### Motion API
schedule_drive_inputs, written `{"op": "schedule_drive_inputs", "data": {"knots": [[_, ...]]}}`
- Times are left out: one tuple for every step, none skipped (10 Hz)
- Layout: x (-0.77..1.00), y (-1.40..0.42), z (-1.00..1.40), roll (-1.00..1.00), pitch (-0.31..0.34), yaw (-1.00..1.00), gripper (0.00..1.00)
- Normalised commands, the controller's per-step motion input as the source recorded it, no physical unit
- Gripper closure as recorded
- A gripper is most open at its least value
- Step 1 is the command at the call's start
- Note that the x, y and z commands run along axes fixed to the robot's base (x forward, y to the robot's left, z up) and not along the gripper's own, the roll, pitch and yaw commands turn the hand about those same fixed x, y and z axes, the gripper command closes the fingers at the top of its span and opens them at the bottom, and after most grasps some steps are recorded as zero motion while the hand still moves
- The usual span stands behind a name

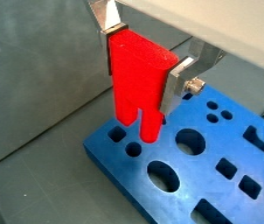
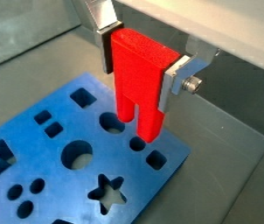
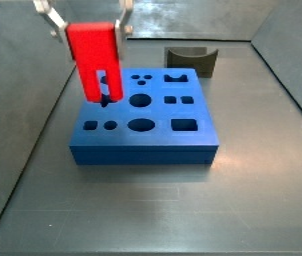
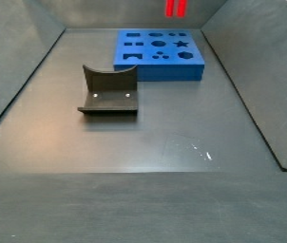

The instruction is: Insert the square-circle object.

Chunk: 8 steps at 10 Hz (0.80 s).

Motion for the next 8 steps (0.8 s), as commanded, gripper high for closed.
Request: {"op": "schedule_drive_inputs", "data": {"knots": [[-0.05, 0.00, -0.63, 0.04, 0.000, 0.00, 1.00], [-0.12, 0.00, -0.63, 0.13, -0.016, 0.13, 1.00], [-0.09, 0.00, -0.61, 0.12, -0.050, 0.14, 1.00], [-0.08, 0.00, -0.59, 0.13, -0.080, 0.13, 1.00], [0.00, -0.05, -0.55, 0.09, -0.079, 0.04, 1.00], [0.09, -0.10, -0.45, 0.05, -0.020, 0.00, 1.00], [0.07, -0.13, -0.37, 0.04, -0.006, -0.08, 1.00], [0.02, -0.12, -0.38, 0.04, -0.027, -0.06, 1.00]]}}
